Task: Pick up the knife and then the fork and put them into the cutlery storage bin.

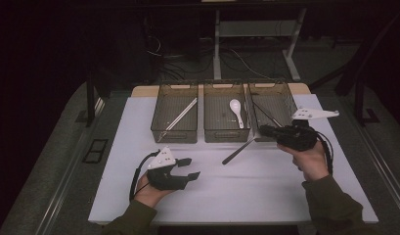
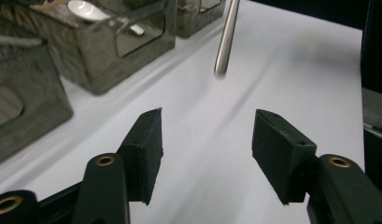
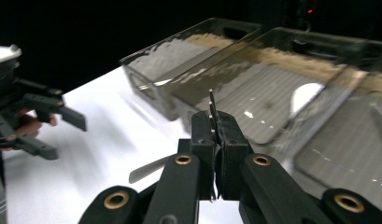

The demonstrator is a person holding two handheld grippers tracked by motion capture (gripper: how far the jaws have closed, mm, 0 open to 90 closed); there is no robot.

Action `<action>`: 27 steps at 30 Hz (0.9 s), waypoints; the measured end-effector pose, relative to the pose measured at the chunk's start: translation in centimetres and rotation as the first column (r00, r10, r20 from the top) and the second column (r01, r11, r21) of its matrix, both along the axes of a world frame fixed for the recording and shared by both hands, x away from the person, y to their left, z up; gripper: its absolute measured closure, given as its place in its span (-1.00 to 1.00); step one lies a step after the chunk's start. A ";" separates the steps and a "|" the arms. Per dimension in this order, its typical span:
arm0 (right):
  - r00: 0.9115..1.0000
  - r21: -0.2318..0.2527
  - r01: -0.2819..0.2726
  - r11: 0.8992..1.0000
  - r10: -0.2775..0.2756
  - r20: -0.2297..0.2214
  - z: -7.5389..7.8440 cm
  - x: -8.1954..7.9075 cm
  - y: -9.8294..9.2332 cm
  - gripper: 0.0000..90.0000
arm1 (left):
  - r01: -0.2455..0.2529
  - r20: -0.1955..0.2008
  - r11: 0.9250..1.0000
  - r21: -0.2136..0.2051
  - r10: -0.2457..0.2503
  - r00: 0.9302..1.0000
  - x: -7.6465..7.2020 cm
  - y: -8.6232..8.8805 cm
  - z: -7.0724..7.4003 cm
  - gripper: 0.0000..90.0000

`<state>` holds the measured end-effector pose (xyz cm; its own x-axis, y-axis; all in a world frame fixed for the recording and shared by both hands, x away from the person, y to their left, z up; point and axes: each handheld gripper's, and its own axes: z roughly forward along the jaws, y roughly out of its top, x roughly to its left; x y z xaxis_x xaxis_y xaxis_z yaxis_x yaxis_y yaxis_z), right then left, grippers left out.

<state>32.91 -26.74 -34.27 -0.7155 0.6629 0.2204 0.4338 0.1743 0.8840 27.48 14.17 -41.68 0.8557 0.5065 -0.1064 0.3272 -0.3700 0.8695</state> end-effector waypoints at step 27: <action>0.959 -0.485 0.269 0.832 -0.276 0.059 5.9 8.8 -8.0 0.94 | -0.010 -0.062 0.999 0.040 0.013 0.998 -0.1 1.4 -1.4 -0.69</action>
